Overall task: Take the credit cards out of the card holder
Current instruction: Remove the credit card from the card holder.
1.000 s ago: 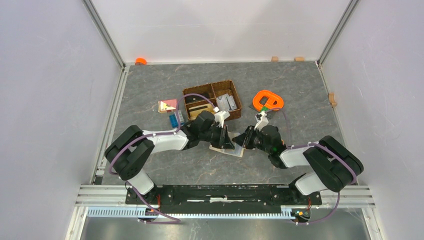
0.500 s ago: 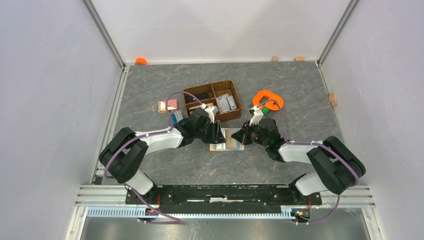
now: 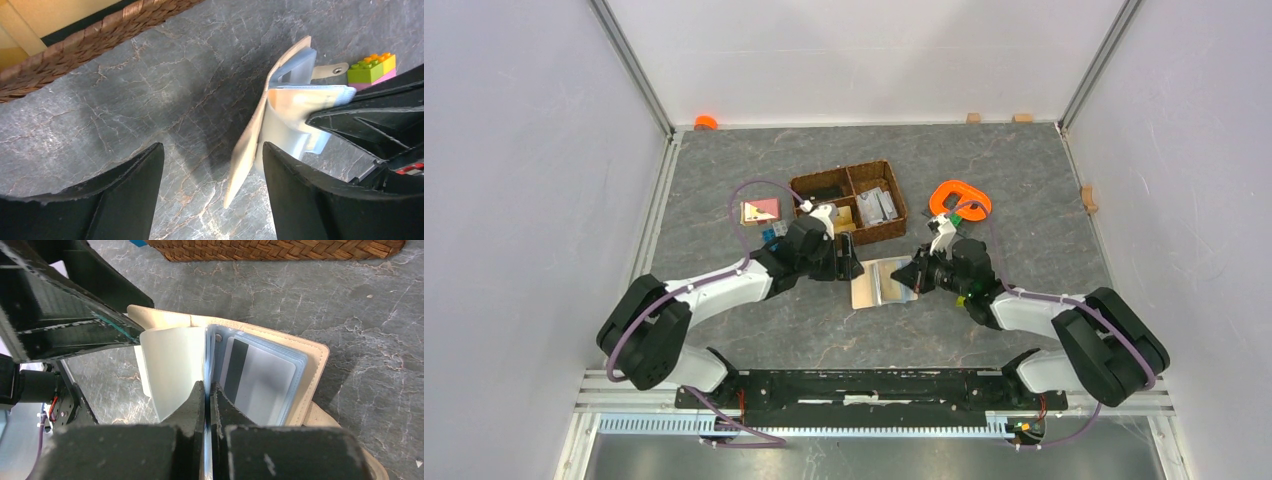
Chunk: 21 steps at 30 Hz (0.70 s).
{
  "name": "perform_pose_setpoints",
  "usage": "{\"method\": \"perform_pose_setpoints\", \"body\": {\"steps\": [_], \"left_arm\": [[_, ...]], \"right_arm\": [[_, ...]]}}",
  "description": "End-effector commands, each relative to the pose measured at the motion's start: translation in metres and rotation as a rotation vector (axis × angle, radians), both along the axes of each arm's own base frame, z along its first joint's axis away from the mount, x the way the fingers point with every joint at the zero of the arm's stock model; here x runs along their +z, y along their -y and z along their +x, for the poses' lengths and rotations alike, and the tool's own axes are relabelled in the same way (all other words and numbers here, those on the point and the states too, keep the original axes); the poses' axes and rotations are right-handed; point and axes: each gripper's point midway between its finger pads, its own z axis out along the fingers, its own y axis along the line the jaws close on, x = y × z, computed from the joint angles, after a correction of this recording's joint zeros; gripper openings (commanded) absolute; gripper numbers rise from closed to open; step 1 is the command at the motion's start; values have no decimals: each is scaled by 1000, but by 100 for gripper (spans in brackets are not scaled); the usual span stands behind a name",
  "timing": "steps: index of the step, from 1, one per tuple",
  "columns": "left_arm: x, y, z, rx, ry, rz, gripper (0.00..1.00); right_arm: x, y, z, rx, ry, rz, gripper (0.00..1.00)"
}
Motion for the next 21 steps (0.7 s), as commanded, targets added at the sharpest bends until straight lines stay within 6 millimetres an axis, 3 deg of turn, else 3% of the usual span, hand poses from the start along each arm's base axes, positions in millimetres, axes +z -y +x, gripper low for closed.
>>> {"method": "perform_pose_setpoints", "body": {"steps": [1,6,7,8,12,21], "left_arm": [[-5,9,-4,-59,-23,-14,79],[8,23,-10,-136,7,-100,87],[14,25,-11,-144,27,-122,97],[23,26,-11,-151,56,-151,100],[39,25,-14,-146,128,-194,100],[22,55,-13,-145,161,20,100]], "right_arm": [[17,-2,-1,30,59,35,0],[20,0,0,24,69,32,0],[20,1,0,22,70,27,0],[19,2,1,18,72,21,0],[21,2,1,19,80,21,0],[25,-1,-3,28,101,33,0]]}}
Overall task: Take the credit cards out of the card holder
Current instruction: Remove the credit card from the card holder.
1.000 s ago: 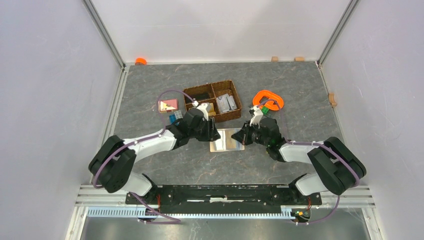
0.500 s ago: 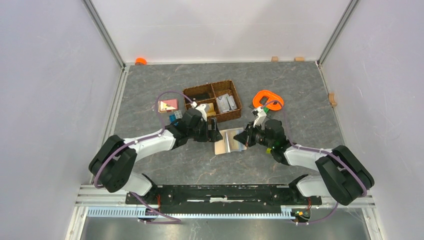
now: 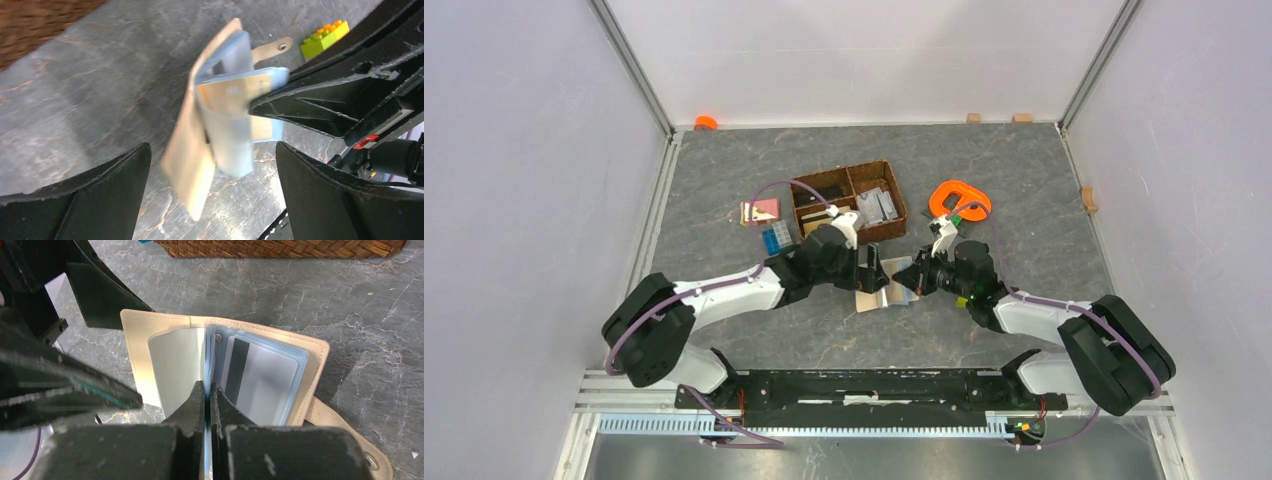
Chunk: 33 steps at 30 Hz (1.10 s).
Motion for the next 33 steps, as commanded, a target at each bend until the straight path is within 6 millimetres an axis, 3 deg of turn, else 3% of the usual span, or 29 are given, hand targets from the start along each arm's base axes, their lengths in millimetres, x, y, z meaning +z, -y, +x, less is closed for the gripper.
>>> {"method": "perform_pose_setpoints", "body": {"steps": [1,5,9,12,15,26,31,33], "left_arm": [[6,15,13,15,102,92,100],[-7,19,21,40,75,141,100],[-25,7,29,103,48,226,98],[-29,2,29,95,16,209,80],[-18,5,25,42,-2,94,62],[23,-1,11,-9,96,-81,31],[21,0,11,-19,93,-81,28],[18,5,9,-44,77,-86,32]], "right_arm": [[20,-5,3,10,88,31,0],[27,-8,2,15,124,26,0],[34,-9,0,27,160,28,0],[36,-3,2,-3,173,8,0],[35,1,4,-30,174,-5,0],[39,4,4,-22,160,12,0],[45,1,1,2,176,35,0],[47,-1,-1,18,180,48,0]]}}
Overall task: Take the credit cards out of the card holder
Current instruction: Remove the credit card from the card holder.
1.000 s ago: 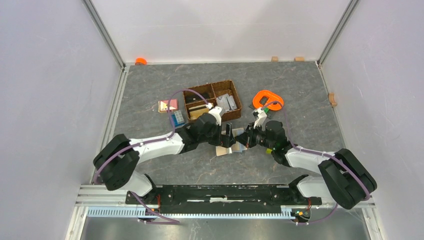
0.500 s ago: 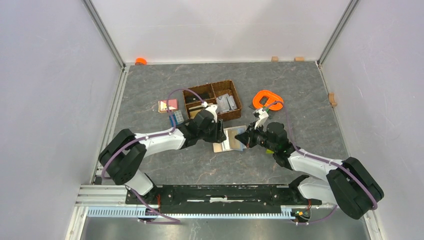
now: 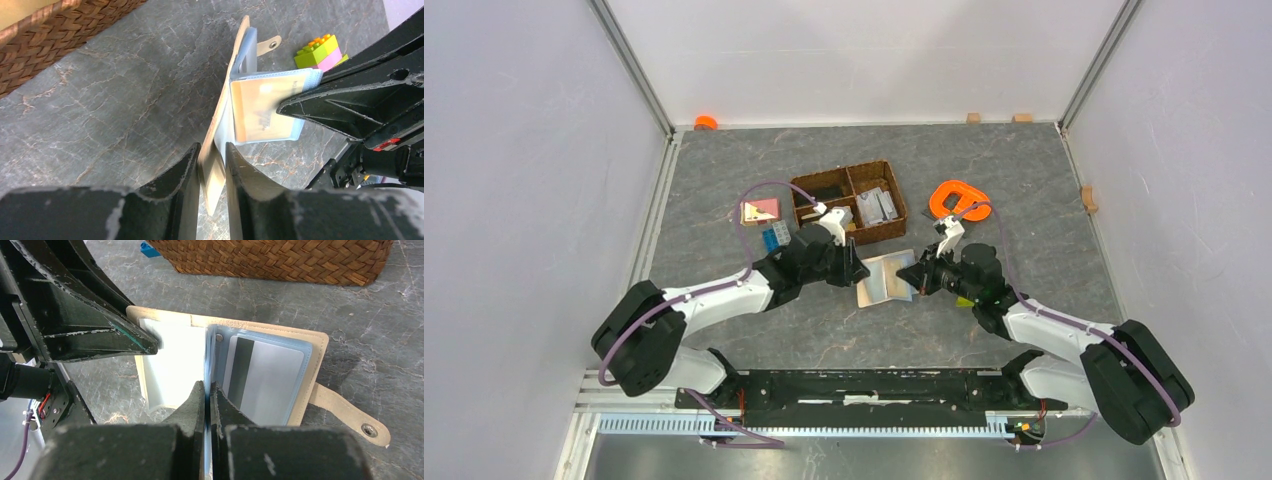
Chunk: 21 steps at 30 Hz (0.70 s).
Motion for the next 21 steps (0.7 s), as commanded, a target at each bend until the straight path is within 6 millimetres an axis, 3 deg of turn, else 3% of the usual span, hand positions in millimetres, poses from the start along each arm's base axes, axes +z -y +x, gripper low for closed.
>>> {"method": "perform_pose_setpoints", "body": {"steps": [1,7,10,13,16,19,21], "left_arm": [[9,14,2,-64,22,-49,34],[-1,22,1,-98,-15,-42,35],[-6,25,0,-110,-33,-40,44],[-9,26,0,-110,-41,-37,44],[-7,25,0,-108,-37,-43,33],[1,23,-1,-111,-24,-63,2],[9,21,-3,-121,-8,-89,2]], "right_arm": [[25,-9,0,49,76,68,0],[29,-13,-3,75,81,89,0],[32,-13,-4,80,91,98,0],[33,-13,-6,83,95,105,0],[36,-14,-7,89,101,114,0],[36,-13,-6,84,105,110,0],[36,-12,-6,79,109,103,0]]}}
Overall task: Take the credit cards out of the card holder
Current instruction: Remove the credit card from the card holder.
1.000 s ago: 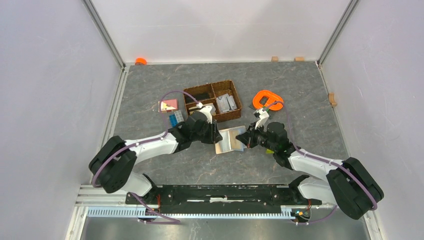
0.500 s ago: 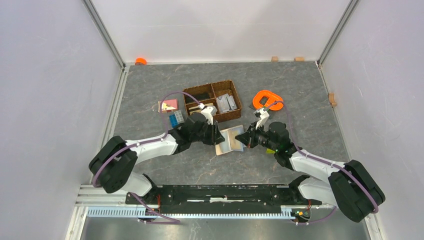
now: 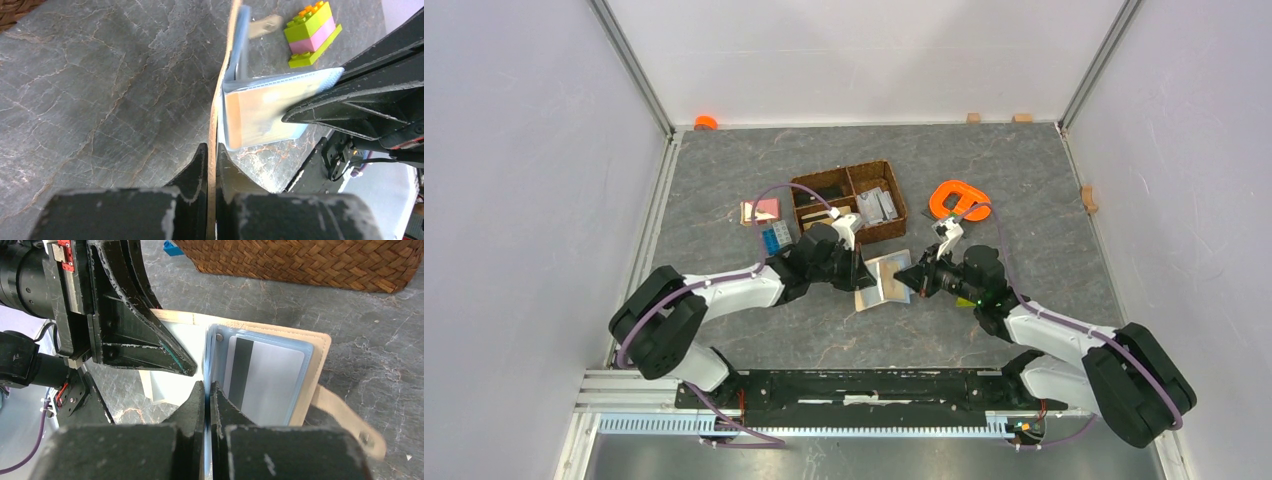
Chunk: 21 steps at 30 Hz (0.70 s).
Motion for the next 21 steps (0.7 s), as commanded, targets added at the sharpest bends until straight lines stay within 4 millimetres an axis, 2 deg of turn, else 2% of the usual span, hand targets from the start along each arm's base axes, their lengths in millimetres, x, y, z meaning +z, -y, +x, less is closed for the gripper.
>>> {"method": "perform_pose_setpoints", "body": {"steps": [1,6,10,14,15,16,17,18,21], "left_arm": [[35,4,6,-18,83,-98,2],[58,4,-3,-53,112,-172,2],[76,4,-8,-66,138,-233,2],[93,3,-15,-85,165,-282,2],[96,3,-17,-92,170,-294,2],[99,3,-18,-98,174,-304,2],[102,3,-20,-104,176,-316,2],[103,3,-22,-110,178,-324,2],[107,3,-23,-112,189,-342,2]], "right_arm": [[27,-4,6,7,93,53,0],[23,7,12,-56,100,10,4],[27,13,14,-83,117,4,21],[31,18,15,-103,135,-1,45],[33,20,16,-109,140,-1,55],[33,22,16,-119,141,-7,68],[33,24,17,-133,142,-11,94],[32,29,20,-162,137,-21,98],[39,29,18,-147,162,-6,98]]}}
